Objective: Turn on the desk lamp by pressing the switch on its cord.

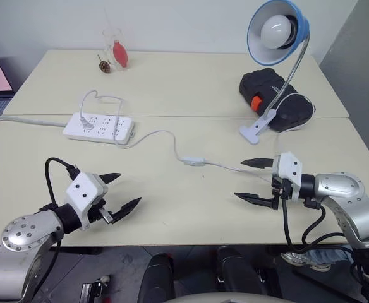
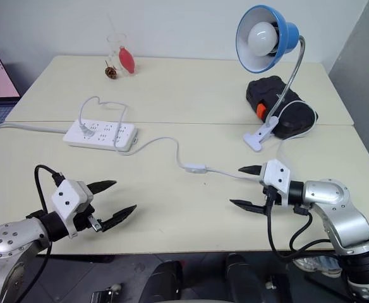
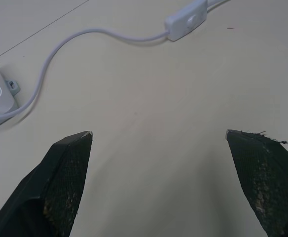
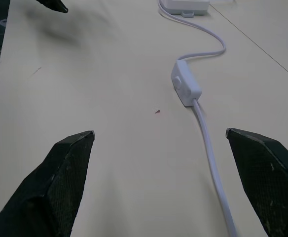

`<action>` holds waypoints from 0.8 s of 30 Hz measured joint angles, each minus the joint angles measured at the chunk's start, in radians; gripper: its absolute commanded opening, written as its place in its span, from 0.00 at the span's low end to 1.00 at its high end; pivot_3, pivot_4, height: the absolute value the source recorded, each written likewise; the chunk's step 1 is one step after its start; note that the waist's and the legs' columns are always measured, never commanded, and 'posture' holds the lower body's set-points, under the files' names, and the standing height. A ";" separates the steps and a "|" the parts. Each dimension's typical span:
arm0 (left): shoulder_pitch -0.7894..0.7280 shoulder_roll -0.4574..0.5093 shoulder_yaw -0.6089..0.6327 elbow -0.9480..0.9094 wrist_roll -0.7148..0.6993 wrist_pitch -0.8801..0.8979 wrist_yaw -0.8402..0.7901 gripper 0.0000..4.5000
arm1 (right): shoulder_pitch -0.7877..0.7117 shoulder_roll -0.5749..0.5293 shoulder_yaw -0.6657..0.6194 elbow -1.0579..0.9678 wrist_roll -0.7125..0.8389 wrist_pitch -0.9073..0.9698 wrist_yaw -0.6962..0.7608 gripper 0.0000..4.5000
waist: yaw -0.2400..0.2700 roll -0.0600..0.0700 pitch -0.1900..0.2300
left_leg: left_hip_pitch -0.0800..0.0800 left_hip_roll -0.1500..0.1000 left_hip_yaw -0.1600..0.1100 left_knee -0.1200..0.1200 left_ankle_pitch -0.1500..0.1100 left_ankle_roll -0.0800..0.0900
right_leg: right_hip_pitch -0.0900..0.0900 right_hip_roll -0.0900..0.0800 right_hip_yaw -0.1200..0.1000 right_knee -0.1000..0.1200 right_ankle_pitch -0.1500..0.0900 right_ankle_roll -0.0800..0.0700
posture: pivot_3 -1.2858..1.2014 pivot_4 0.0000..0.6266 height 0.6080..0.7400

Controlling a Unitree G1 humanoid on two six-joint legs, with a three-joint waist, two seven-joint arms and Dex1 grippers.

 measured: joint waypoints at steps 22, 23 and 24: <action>-0.036 0.007 0.023 0.008 -0.033 -0.039 -0.087 1.00 | -0.088 0.001 0.016 0.032 -0.026 0.021 -0.020 1.00 | -0.001 0.000 0.000 | 0.000 0.000 0.000 0.000 0.000 0.000 | 0.000 0.000 0.000 0.000 0.000 0.000 | 0.52 0.24 1.00; -0.036 0.007 0.023 0.011 -0.030 -0.049 -0.087 1.00 | -0.105 0.001 0.025 0.034 -0.037 0.034 -0.027 1.00 | -0.001 0.000 0.000 | 0.000 0.000 0.000 0.000 0.000 0.000 | 0.000 0.000 0.000 0.000 0.000 0.000 | 0.52 0.24 1.00; -0.038 0.007 0.023 0.013 -0.025 -0.056 -0.088 1.00 | -0.120 0.001 0.034 0.037 -0.041 0.045 -0.030 1.00 | -0.001 0.000 0.000 | 0.000 0.000 0.000 0.000 0.000 0.000 | 0.000 0.000 0.000 0.000 0.000 0.000 | 0.52 0.24 1.00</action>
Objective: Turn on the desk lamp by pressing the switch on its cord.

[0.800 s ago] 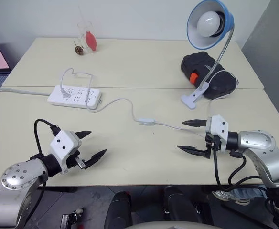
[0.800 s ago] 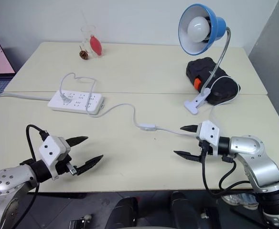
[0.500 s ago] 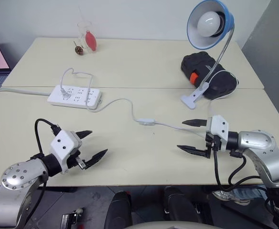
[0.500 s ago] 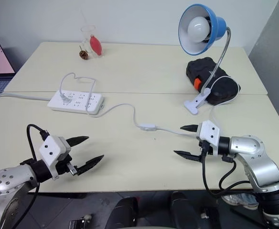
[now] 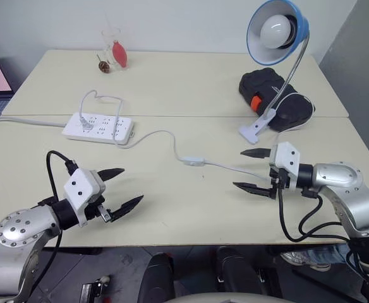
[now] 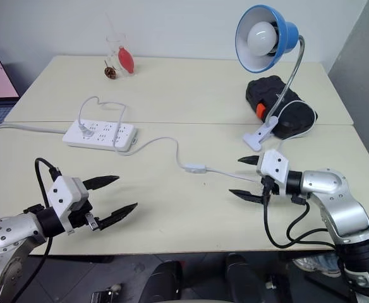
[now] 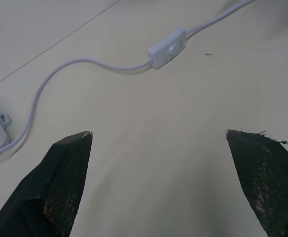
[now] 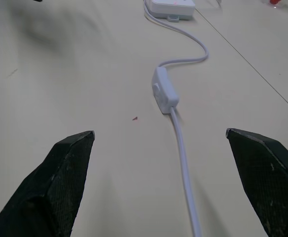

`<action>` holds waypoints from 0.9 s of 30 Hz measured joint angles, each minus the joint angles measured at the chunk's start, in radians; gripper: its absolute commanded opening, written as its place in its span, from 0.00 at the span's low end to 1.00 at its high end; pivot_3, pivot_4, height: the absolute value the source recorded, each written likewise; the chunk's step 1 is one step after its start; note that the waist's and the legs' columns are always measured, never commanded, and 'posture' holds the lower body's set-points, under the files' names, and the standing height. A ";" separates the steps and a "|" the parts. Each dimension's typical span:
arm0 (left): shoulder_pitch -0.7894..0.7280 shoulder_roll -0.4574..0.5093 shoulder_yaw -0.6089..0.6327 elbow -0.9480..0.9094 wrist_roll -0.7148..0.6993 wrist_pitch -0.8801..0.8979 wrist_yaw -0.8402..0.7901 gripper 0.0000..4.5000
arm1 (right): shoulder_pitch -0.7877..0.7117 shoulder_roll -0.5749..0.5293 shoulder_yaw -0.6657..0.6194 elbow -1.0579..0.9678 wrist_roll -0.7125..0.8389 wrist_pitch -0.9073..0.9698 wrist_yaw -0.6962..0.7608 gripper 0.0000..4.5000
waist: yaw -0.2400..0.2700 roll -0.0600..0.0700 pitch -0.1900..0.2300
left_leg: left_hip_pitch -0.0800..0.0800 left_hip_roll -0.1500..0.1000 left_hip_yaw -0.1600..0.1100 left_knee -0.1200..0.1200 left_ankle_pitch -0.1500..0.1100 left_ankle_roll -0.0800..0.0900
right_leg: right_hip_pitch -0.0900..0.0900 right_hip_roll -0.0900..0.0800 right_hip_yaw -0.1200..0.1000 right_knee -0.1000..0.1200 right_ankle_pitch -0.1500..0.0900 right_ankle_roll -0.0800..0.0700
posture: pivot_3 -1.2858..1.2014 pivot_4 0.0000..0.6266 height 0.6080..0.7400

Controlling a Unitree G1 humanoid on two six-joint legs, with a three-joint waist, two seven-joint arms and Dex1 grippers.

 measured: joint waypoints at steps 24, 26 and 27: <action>-0.106 0.023 -0.095 0.033 -0.038 -0.004 -0.107 1.00 | -0.535 0.333 0.330 0.702 -0.229 -0.007 0.093 1.00 | -0.005 0.001 0.001 | -0.001 0.000 -0.001 -0.002 0.000 0.000 | -0.001 0.000 -0.001 0.000 0.002 0.003 | 0.52 0.24 1.00; -0.090 0.023 -0.095 0.033 -0.034 -0.004 -0.106 1.00 | -0.544 0.340 0.329 0.737 -0.237 -0.017 0.096 1.00 | -0.005 0.001 0.001 | -0.001 0.000 -0.001 -0.002 0.000 0.000 | -0.001 0.000 -0.001 0.000 0.002 0.003 | 0.52 0.24 1.00; -0.083 0.023 -0.095 0.033 -0.033 -0.004 -0.106 1.00 | -0.546 0.345 0.328 0.750 -0.238 -0.022 0.099 1.00 | -0.005 0.001 0.001 | -0.001 0.000 -0.001 -0.002 0.000 0.000 | -0.001 0.000 -0.002 0.001 0.002 0.003 | 0.52 0.24 1.00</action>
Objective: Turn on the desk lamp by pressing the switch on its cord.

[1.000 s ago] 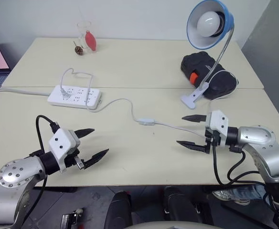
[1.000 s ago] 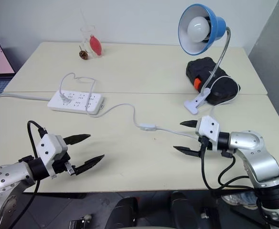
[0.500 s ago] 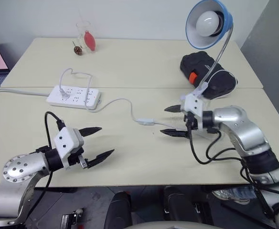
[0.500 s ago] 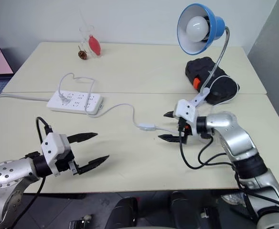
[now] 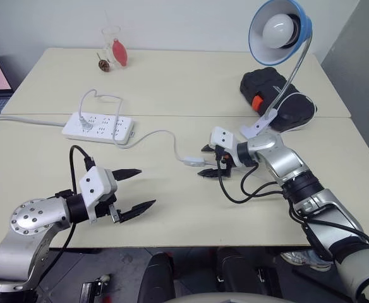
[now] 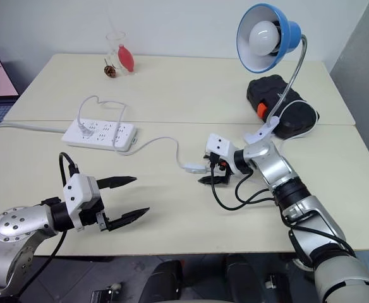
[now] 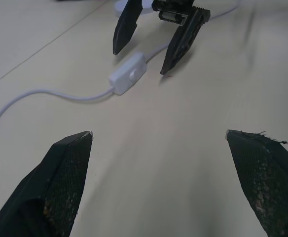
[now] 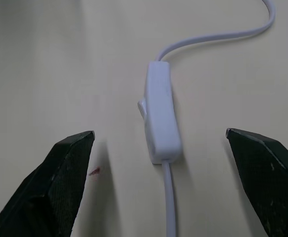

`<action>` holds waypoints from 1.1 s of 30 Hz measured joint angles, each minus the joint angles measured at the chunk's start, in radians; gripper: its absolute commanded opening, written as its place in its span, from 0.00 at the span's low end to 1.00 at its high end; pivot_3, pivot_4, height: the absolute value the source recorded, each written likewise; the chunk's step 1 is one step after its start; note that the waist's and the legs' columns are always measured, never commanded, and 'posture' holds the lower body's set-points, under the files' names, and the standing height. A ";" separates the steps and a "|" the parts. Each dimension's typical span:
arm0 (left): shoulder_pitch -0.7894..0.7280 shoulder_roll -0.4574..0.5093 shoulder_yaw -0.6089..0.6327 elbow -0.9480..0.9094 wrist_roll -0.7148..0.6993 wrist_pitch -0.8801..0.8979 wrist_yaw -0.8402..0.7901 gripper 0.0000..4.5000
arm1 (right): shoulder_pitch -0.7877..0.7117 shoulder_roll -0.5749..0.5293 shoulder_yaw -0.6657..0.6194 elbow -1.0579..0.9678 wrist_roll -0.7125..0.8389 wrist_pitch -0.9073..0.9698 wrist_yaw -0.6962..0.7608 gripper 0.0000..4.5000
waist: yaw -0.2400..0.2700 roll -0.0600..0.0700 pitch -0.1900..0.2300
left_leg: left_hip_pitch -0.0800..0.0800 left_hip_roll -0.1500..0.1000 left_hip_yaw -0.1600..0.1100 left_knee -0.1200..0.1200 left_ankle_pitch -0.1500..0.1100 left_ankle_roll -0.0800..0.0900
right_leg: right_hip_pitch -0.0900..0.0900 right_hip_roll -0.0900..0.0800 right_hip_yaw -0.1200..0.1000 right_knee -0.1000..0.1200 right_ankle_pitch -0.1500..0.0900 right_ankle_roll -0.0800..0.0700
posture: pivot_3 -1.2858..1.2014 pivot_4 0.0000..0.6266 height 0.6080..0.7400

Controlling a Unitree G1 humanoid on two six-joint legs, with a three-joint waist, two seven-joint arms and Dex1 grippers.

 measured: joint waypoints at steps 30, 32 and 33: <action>-0.186 -0.011 -0.082 0.045 0.043 0.033 0.040 1.00 | 0.020 -0.029 -0.031 -0.235 0.012 0.059 0.083 0.09 | 0.001 0.001 0.000 | 0.000 0.000 -0.001 0.000 0.000 0.000 | 0.000 0.000 -0.001 0.000 0.000 0.001 | 0.52 0.24 1.00; -0.241 -0.013 -0.113 0.050 0.030 0.052 0.026 1.00 | 0.036 -0.040 -0.039 -0.307 0.033 0.099 0.091 0.09 | 0.004 0.001 0.000 | -0.001 0.000 -0.002 0.000 0.000 0.000 | 0.000 0.000 -0.001 0.000 0.000 0.001 | 0.52 0.24 1.00; -0.254 -0.013 -0.120 0.051 0.024 0.056 0.019 1.00 | 0.040 -0.039 -0.039 -0.327 0.042 0.109 0.096 0.09 | 0.002 0.001 0.000 | 0.000 0.000 -0.002 0.000 0.000 0.000 | 0.000 0.001 -0.001 0.000 0.000 0.001 | 0.52 0.24 1.00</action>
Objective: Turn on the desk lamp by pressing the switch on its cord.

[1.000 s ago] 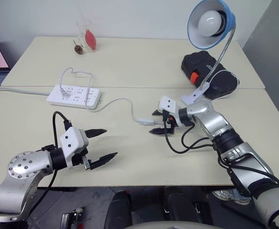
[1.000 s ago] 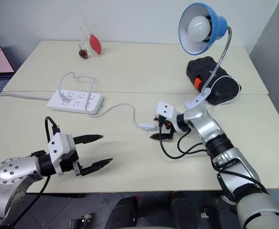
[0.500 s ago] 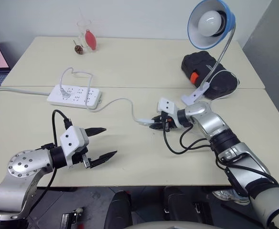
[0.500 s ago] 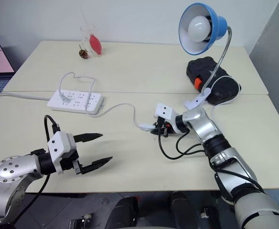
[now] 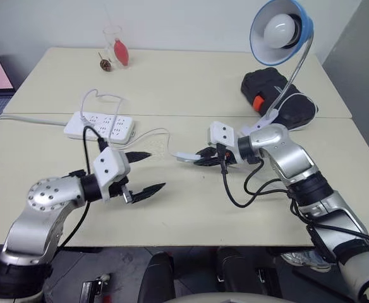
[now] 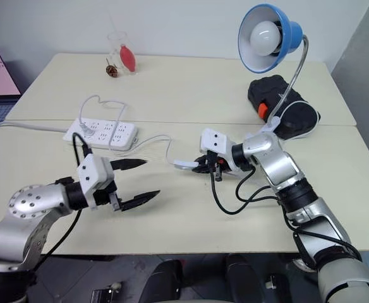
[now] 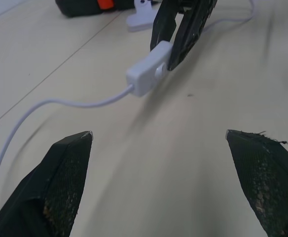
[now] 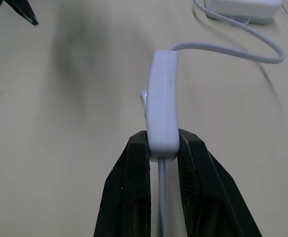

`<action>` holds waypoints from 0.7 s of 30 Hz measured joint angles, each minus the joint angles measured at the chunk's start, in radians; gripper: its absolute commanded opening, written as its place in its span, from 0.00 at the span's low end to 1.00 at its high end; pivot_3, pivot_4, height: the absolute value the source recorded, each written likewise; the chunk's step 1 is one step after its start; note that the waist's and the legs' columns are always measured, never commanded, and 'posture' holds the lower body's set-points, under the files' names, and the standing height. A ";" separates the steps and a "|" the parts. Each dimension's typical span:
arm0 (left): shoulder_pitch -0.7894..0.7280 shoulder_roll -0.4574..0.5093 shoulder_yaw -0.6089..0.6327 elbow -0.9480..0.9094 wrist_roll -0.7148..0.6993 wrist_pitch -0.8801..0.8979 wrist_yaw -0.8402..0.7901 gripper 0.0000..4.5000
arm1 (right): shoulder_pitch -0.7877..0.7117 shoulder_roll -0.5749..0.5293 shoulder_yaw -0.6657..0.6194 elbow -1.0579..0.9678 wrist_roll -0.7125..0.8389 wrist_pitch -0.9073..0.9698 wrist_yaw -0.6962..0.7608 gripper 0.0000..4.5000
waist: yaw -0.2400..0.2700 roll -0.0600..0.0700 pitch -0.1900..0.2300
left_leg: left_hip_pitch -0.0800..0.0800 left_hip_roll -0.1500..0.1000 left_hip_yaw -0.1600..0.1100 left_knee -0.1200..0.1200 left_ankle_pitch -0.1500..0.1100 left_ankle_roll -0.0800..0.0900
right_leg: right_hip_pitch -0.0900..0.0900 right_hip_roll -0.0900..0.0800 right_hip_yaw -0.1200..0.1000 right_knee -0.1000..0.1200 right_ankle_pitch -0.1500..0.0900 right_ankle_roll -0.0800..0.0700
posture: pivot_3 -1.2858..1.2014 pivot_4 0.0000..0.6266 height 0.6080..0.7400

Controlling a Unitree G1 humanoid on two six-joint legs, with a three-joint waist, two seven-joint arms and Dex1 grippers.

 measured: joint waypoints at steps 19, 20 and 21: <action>-0.198 -0.027 -0.147 0.151 -0.029 0.041 -0.134 1.00 | 0.036 -0.043 0.006 -0.183 0.038 0.126 0.004 0.09 | -0.003 0.000 0.000 | 0.000 0.000 0.000 0.000 0.000 0.000 | 0.000 0.000 0.000 0.000 0.000 0.000 | 0.52 0.24 1.00; -0.198 -0.027 -0.150 0.152 -0.029 0.041 -0.136 1.00 | 0.036 -0.043 0.009 -0.183 0.038 0.126 0.004 0.09 | -0.002 0.000 0.000 | 0.000 0.000 0.000 0.000 0.000 0.000 | 0.000 0.000 0.000 0.000 0.000 0.000 | 0.52 0.24 1.00; -0.199 -0.028 -0.152 0.153 -0.028 0.041 -0.139 1.00 | 0.036 -0.043 0.011 -0.183 0.038 0.126 0.004 0.09 | -0.002 0.000 0.000 | 0.000 0.000 0.000 0.000 0.000 0.000 | 0.000 0.000 0.000 0.000 0.000 0.000 | 0.52 0.24 1.00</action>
